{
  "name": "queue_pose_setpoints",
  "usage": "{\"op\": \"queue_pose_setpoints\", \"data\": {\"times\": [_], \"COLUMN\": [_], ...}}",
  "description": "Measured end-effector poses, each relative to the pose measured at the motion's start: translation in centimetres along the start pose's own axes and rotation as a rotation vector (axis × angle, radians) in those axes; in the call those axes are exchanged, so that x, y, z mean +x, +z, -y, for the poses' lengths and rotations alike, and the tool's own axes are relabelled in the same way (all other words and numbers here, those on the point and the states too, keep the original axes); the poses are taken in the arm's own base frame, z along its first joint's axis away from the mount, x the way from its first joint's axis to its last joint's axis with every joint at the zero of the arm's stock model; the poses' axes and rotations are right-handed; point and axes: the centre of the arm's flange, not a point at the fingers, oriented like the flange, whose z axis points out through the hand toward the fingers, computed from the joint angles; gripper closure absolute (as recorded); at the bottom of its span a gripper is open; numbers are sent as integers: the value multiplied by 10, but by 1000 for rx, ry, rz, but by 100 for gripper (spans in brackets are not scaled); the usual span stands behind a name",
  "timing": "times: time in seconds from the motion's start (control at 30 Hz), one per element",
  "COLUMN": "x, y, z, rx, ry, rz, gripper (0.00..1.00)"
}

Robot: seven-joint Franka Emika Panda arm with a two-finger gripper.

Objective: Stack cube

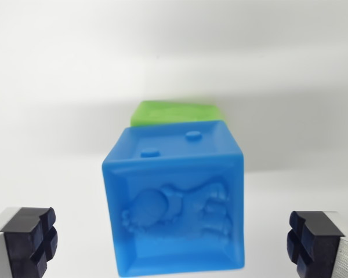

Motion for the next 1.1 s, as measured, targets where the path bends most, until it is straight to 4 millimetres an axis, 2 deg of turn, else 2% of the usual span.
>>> {"op": "queue_pose_setpoints", "data": {"times": [0.67, 1.1], "x": [0, -1], "y": [-75, -135], "z": [-1, -1], "rx": [1, 1], "ry": [-1, -2], "rz": [-3, -5], "gripper": [0, 0]}}
